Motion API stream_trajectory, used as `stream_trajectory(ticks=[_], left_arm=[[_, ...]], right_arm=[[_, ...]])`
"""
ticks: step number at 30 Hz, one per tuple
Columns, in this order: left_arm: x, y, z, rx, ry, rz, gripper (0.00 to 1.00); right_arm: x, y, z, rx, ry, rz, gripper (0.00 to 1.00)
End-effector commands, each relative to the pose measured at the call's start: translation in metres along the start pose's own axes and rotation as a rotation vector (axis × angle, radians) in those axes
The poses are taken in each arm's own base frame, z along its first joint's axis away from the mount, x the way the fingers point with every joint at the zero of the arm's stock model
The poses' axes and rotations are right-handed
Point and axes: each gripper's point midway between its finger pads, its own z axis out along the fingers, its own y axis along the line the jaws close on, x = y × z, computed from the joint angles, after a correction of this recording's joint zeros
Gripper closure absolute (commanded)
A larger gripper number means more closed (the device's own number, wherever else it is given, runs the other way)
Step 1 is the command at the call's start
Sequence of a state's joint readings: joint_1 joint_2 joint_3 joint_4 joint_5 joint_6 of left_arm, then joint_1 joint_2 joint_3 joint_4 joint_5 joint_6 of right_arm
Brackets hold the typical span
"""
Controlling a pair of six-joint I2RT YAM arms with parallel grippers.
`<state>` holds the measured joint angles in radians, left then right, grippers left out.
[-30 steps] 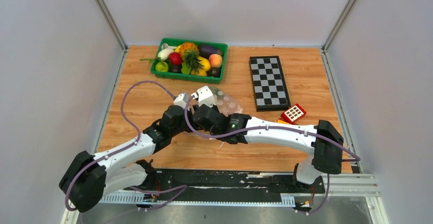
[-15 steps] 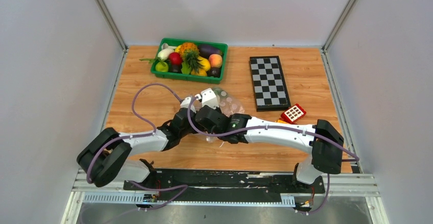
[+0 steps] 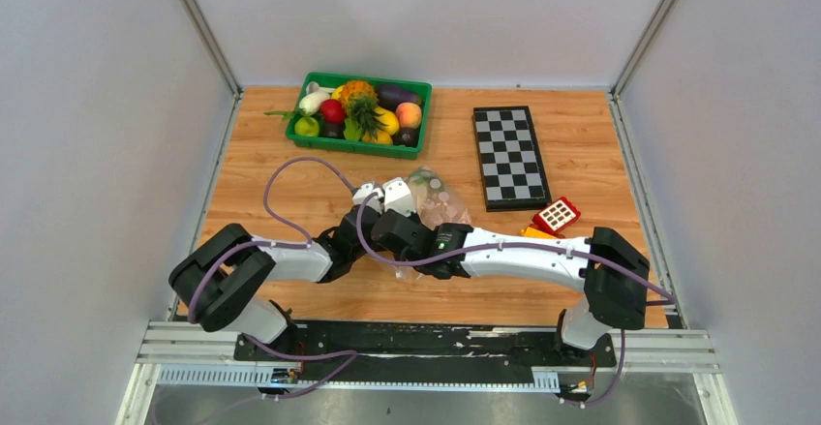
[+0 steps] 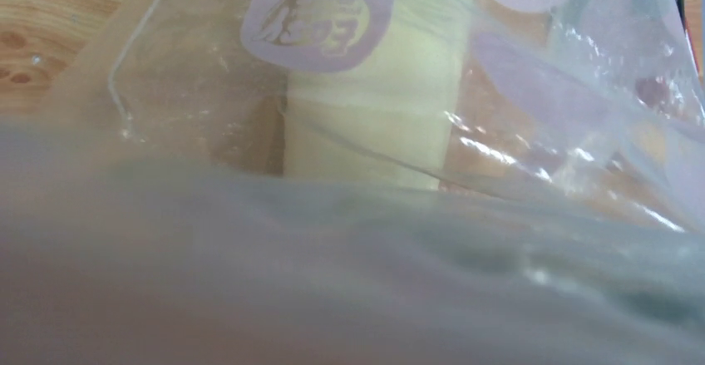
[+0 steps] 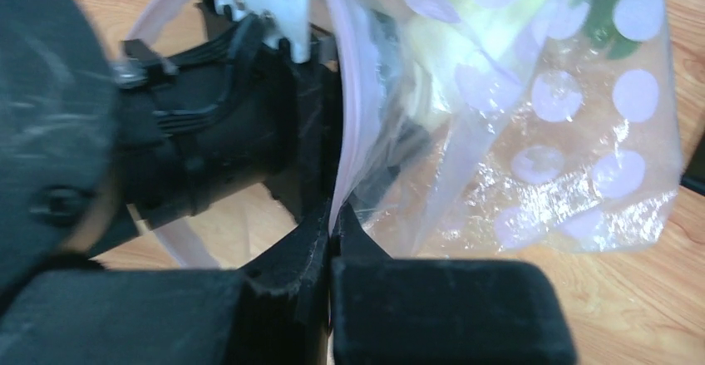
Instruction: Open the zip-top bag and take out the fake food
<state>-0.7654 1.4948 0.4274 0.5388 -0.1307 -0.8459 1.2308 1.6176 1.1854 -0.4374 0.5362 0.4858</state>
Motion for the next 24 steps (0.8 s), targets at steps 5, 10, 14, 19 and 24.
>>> stream_trajectory(ticks=[5, 10, 14, 19, 24], left_arm=[[-0.03, -0.016, -0.034, -0.026, -0.005, 0.093, 0.93], [-0.036, -0.024, -0.049, -0.073, 0.084, 0.146, 1.0], [-0.039, -0.035, -0.059, -0.067, 0.133, 0.128, 1.0], [-0.053, -0.042, -0.069, -0.082, 0.105, 0.09, 1.0], [-0.062, -0.053, -0.064, -0.065, 0.066, 0.015, 1.0]], right_arm=[[-0.004, -0.042, -0.006, 0.192, -0.055, -0.037, 1.0], [-0.01, -0.054, -0.01, 0.249, -0.074, -0.07, 1.0], [-0.013, -0.06, -0.011, 0.287, -0.083, -0.096, 1.0], [-0.007, -0.063, -0.007, 0.313, -0.07, -0.107, 1.0], [-0.004, -0.04, -0.004, 0.21, -0.057, -0.058, 1.0]])
